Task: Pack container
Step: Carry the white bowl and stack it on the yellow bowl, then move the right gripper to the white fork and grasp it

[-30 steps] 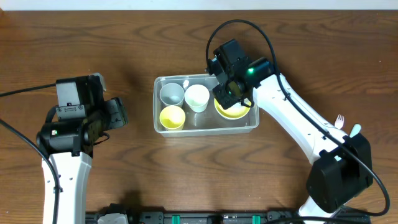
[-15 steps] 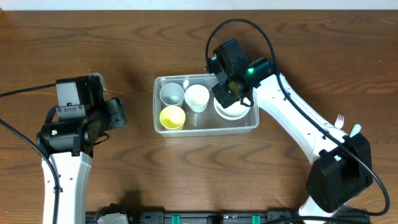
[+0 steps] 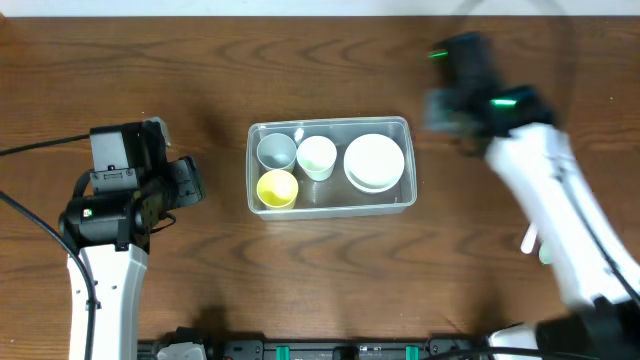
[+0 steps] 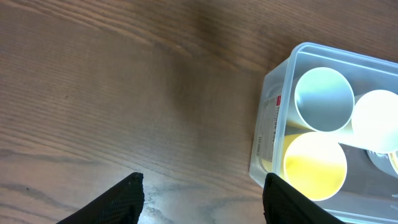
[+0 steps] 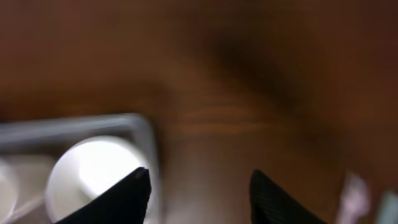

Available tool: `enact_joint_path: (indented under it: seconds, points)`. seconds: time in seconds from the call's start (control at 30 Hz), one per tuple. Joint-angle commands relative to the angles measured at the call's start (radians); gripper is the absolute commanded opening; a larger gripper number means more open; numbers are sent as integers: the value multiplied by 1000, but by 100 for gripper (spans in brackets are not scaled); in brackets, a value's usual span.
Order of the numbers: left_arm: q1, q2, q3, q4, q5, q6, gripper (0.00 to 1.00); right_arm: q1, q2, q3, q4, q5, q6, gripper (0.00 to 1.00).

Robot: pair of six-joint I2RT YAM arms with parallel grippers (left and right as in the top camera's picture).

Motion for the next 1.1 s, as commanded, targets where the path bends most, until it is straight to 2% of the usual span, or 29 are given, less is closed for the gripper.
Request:
enact_joint_path:
  seconds: [0.0, 0.2, 0.37, 0.53, 0.77, 1.07]
  points:
    - [3, 4, 0, -2, 6, -5, 62, -165, -50, 6, -62, -6, 89, 59]
    - [3, 4, 0, 3, 6, -5, 62, -432, -5, -54, -106, -119, -81, 67]
    - [3, 4, 0, 5, 6, -5, 62, -540, 85, -132, -54, -136, -135, 68]
    - [3, 4, 0, 5, 7, -5, 62, -587, 194, -181, 11, -174, -196, 71]
    - [3, 4, 0, 5, 7, -5, 62, -618, 319, -190, 44, -175, -199, 72]
    - [3, 4, 0, 5, 6, -5, 62, -644, 361, -208, 56, -173, -203, 72]
